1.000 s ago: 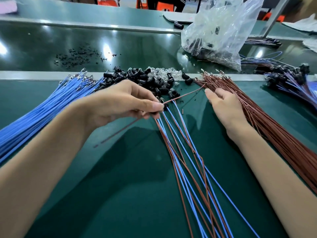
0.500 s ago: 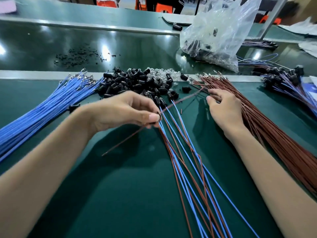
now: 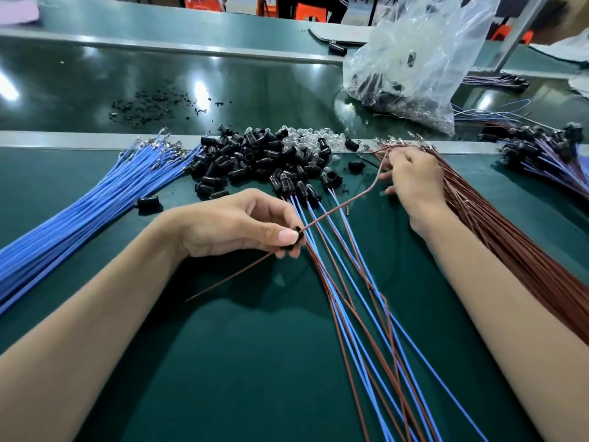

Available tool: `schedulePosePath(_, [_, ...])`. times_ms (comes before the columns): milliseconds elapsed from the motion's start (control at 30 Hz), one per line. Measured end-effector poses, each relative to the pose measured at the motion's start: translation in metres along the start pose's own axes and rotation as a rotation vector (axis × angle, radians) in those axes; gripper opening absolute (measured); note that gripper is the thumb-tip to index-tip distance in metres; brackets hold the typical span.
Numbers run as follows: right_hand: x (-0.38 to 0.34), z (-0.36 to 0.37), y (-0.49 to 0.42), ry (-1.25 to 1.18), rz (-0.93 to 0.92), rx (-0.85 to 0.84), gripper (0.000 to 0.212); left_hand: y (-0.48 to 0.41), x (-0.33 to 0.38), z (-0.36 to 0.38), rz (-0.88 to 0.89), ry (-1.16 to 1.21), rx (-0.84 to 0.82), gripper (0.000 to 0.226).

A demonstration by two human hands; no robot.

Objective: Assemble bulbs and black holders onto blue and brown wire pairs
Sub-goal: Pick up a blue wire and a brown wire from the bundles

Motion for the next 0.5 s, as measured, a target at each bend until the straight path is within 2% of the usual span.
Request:
schedulePosePath(67, [0.007, 0.008, 0.003, -0.419, 0.202, -0.025, 0.024, 0.001, 0.002, 0.004, -0.011, -0.032, -0.035, 0.026])
schedulePosePath(133, [0.008, 0.013, 0.004, -0.611, 0.301, -0.031, 0.021, 0.003, 0.003, 0.010, -0.046, -0.106, -0.088, 0.026])
schedulePosePath(233, [0.007, 0.016, 0.003, -0.700, 0.363, -0.045, 0.017, 0.004, 0.001, 0.017, -0.107, -0.181, -0.172, 0.025])
schedulePosePath(300, [0.004, 0.017, 0.005, -0.723, 0.366, -0.080, 0.018, 0.004, 0.001, 0.016, -0.093, -0.156, -0.170, 0.024])
schedulePosePath(500, [-0.004, 0.019, 0.018, -0.953, 0.512, -0.268, 0.023, -0.002, 0.002, -0.001, 0.059, 0.074, 0.022, 0.024])
Point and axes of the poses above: each hand's wrist, its own y-axis away from the middle knuckle, its own z-axis out of the palm, x = y × z, the point moved 7 cm from there along -y, towards the middle knuckle, and after that the axes turned 5 degrees about -z, right-handed, at the moved point
